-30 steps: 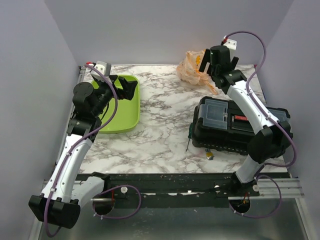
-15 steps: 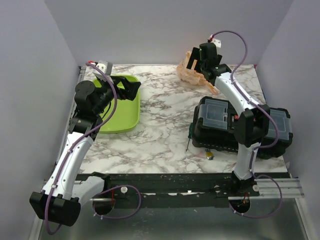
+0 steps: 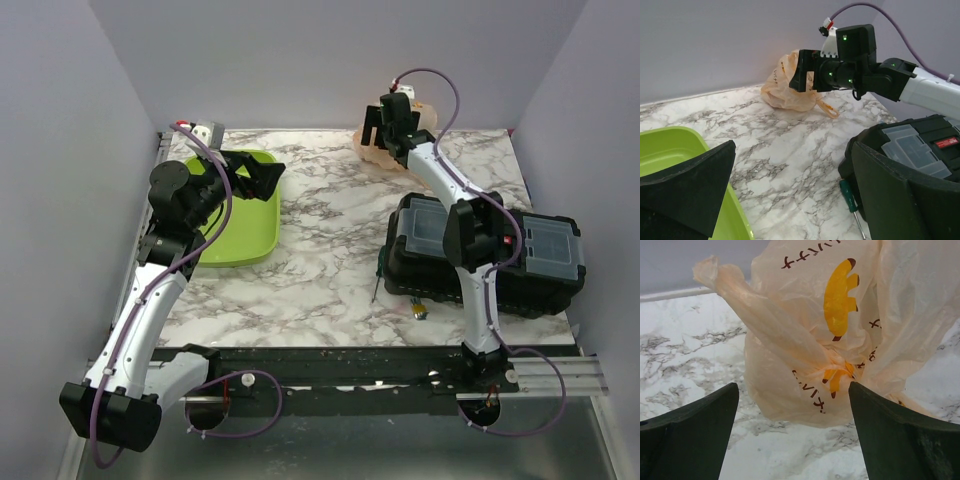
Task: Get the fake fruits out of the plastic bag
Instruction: Move the plastic bag to the center of the board.
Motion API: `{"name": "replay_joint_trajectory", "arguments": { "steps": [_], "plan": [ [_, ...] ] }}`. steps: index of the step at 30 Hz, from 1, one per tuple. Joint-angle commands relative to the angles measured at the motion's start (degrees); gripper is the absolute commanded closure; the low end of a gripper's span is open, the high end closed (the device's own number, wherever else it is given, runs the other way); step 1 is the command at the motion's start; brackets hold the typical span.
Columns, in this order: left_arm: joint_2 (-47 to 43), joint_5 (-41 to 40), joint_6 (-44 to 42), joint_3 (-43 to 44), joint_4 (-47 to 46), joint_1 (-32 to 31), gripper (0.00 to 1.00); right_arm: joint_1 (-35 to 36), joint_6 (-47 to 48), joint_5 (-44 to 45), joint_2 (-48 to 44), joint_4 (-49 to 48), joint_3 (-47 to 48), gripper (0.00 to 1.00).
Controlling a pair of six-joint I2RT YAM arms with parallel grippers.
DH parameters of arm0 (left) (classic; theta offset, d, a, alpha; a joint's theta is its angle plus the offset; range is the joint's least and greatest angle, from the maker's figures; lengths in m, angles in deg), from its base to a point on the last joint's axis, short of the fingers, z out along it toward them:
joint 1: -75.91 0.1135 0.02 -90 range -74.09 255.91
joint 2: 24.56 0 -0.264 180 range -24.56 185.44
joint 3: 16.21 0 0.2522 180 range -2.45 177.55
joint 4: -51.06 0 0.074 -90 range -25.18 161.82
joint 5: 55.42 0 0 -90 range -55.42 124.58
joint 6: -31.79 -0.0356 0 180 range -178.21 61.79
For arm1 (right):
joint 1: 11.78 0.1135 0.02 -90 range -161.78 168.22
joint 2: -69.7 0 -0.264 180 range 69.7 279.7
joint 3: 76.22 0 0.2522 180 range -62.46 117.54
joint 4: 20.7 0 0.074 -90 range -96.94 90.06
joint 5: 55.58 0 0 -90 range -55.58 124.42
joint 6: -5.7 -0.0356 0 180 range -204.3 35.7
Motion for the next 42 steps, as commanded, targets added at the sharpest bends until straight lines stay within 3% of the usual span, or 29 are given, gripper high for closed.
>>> {"name": "replay_joint_trajectory", "arguments": {
  "steps": [1, 4, 10, 13, 22, 31, 42],
  "plan": [
    [0.0, 1.6, 0.8, -0.2, -1.8, -0.1, 0.01, 0.0, 2.8, 1.6, 3.4, -1.7, 3.1, 0.08],
    [0.2, 2.0, 1.1, -0.2, -2.0, -0.1, 0.01, 0.0, 4.0, 1.7, 3.7, -2.9, 2.4, 0.11],
    [0.5, 1.8, 1.2, -0.2, -1.9, -0.1, 0.01, -0.1, 5.5, -0.3, 4.0, -3.2, 1.8, 0.41],
    [0.6, 2.0, 1.3, -0.2, -1.9, -0.1, 0.01, 0.0, 6.9, -1.3, 4.0, -3.6, 1.7, 0.45],
    [1.7, 4.5, 3.2, 0.0, -2.5, -0.1, 0.01, 1.5, 8.2, -8.8, 1.8, -3.1, -0.1, 0.76],
    [3.2, 7.1, 4.6, -0.3, -3.7, -0.1, 0.01, 6.6, 8.0, -9.2, -0.9, 2.0, 1.1, 0.91],
    [6.0, 9.9, 4.1, 0.9, -2.3, -0.2, 0.01, 15.2, 0.3, -13.0, -10.0, 7.0, -8.2, 0.94]
  ]
}}
